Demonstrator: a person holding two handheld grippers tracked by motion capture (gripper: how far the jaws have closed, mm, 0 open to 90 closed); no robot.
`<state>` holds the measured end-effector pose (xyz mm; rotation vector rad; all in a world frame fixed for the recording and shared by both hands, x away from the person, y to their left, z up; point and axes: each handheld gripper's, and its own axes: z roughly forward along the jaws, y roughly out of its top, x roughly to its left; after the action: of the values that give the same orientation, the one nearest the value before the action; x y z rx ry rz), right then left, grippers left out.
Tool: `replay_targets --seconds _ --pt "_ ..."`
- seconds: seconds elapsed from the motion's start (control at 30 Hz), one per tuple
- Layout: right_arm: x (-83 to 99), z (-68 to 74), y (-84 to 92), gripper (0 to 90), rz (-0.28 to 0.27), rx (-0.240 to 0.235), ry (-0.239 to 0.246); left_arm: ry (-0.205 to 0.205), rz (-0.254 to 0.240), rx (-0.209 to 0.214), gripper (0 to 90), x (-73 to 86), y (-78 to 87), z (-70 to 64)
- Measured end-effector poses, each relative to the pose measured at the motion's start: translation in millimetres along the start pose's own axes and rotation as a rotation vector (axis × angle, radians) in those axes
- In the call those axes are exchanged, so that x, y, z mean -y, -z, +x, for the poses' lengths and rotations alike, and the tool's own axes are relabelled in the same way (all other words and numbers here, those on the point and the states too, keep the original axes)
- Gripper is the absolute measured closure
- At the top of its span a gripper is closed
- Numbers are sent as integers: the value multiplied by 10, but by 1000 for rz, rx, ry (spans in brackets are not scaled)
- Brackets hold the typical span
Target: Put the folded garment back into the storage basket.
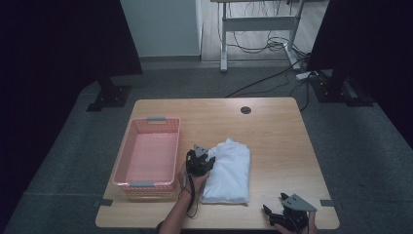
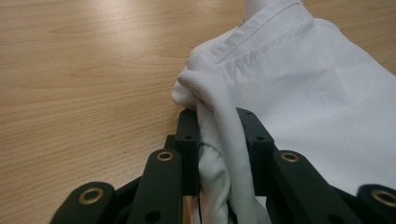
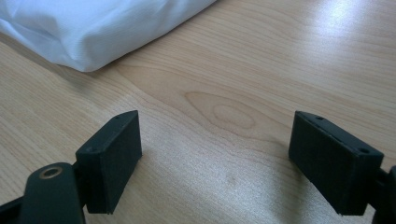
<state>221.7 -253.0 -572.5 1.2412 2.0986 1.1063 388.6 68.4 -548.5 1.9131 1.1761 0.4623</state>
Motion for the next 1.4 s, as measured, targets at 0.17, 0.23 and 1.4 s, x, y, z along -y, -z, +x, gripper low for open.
replay_targets --seconds 0.17,0.23,1.4 --pt "1 -2 0 171 -1 1 1 -15 -9 0 731 -5 38 -12" --pt "2 -2 0 171 -2 1 1 -23 -13 3 738 -12 60 -22" --pt "-51 60 37 208 9 8 2 -18 -48 24 763 -57 274 -109"
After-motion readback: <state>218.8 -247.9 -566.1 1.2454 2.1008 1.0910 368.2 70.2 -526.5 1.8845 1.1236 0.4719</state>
